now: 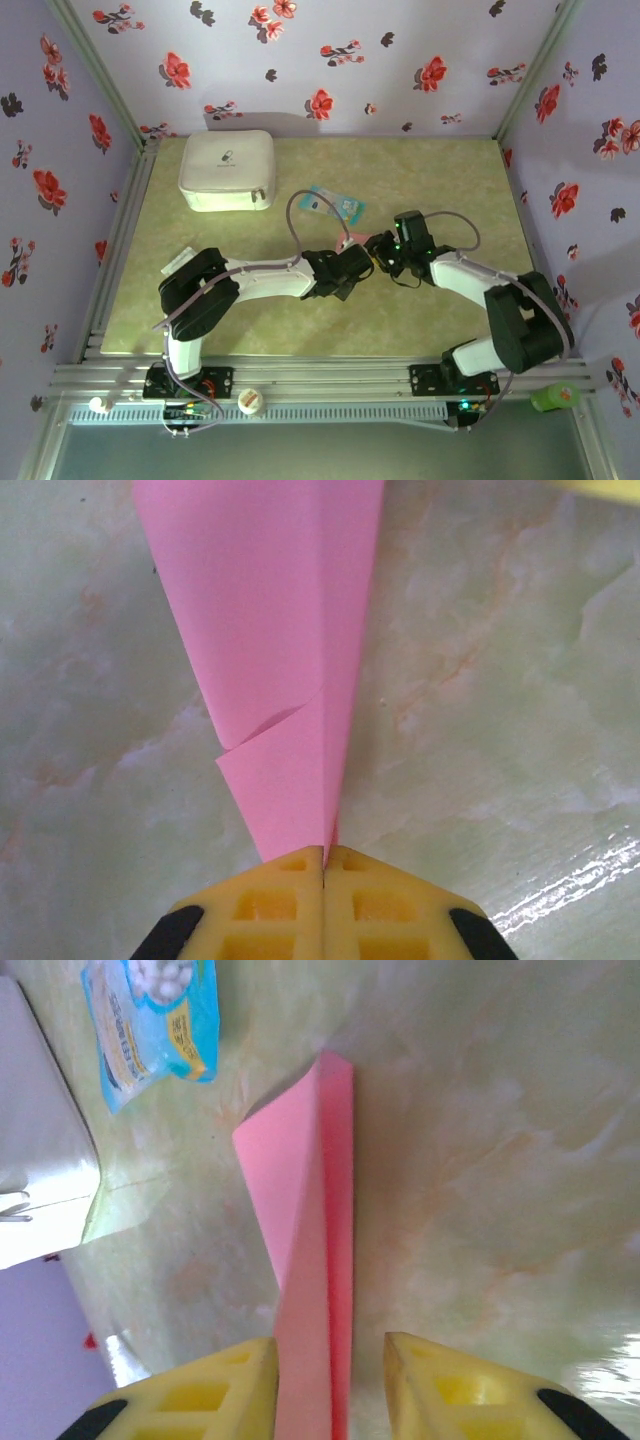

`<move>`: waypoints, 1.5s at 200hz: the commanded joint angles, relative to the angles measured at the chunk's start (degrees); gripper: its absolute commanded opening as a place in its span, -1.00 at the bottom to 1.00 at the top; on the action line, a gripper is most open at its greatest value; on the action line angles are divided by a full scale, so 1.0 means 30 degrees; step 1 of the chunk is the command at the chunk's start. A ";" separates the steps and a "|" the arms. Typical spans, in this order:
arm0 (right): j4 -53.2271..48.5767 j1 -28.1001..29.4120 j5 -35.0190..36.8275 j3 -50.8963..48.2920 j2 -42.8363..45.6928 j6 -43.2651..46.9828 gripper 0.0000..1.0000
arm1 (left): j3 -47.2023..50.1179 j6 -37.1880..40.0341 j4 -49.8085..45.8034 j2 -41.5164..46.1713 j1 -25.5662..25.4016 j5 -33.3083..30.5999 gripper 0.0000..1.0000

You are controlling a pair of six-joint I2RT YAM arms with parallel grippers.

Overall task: Fold a paper plane with a square sheet of paper (pick it up from the middle)
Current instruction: Fold the wing for the fifth time at the center of the table.

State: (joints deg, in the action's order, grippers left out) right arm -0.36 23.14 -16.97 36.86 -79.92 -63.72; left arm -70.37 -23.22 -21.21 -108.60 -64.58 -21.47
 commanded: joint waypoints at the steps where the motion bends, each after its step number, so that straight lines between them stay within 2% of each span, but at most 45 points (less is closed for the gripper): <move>1: -0.3110 -0.0359 0.2108 0.0634 0.1182 0.2080 -0.29 | 0.0180 -0.1888 0.0074 -0.0224 0.0213 -0.0041 -1.00; 112: -0.3141 -0.0596 0.1735 0.0368 0.1467 0.2376 -0.27 | 0.0786 -0.4709 0.0490 -0.1008 0.0813 0.0566 -1.00; 165: -0.2729 -0.0620 0.1302 0.0348 0.1068 0.2315 -0.27 | 0.3061 -0.5241 0.3576 0.0400 0.1016 0.1666 -1.00; 195: -0.1875 -0.0606 0.0266 0.0281 0.0627 0.2571 -0.27 | 0.5041 -0.5234 0.6551 0.1814 0.1518 0.3517 -1.00; 242: -0.0673 -0.0621 -0.0866 0.0084 0.0070 0.2611 -0.28 | 0.8736 -0.7179 1.3424 0.2566 0.3425 0.8585 -1.00; 300: 0.0479 -0.0615 -0.1988 0.0064 -0.0145 0.2889 -0.30 | 0.9386 -0.7701 1.4896 0.2687 0.4027 1.0171 -1.00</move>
State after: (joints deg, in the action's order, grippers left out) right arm -1.87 21.63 -20.32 37.41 -79.53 -56.77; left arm -42.96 -44.64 19.16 -101.21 -53.28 4.54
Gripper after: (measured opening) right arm 0.353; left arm 0.055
